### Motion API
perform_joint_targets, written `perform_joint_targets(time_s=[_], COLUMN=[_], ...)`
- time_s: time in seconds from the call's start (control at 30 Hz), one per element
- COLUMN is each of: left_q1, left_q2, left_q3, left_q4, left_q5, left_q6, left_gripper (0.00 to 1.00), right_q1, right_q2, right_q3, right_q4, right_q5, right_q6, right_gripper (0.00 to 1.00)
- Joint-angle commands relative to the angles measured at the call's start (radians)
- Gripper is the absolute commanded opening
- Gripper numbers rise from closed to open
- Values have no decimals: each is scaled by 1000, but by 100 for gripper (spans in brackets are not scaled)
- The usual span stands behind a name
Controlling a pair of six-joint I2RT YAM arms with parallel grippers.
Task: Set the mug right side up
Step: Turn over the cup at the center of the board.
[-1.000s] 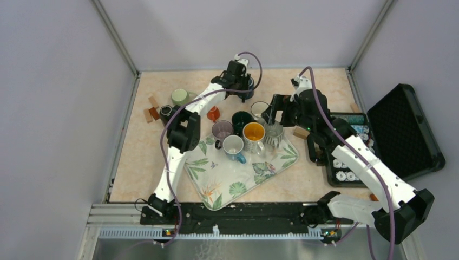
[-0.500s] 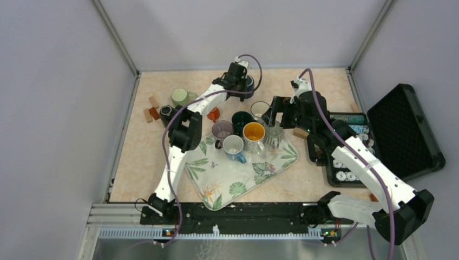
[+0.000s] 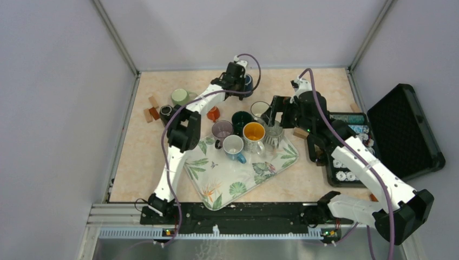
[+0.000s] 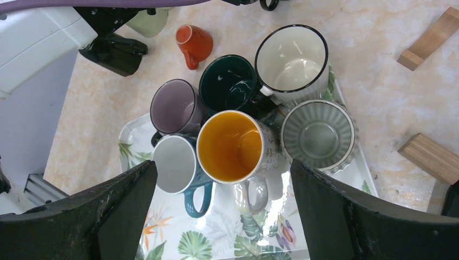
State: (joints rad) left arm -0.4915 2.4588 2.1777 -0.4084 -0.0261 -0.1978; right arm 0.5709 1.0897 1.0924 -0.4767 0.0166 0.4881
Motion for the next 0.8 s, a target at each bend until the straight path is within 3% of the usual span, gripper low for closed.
perform_joint_targets(time_s=[0.0, 0.5, 0.77], left_q1=[17, 45, 45], left_q2=[-173, -397, -554], left_q3=[-59, -148, -257], left_q4=[171, 293, 394], left_q5=[50, 206, 375], left_q6=[14, -75, -223], left_gripper=[0, 0, 0], right_q1=[-9, -37, -162], right_q2=[-8, 15, 23], right_q3=[-18, -54, -142], right_q4=[75, 266, 564], right_q5=[-4, -18, -262], right_q6=[15, 50, 173], right_gripper=[93, 94, 94])
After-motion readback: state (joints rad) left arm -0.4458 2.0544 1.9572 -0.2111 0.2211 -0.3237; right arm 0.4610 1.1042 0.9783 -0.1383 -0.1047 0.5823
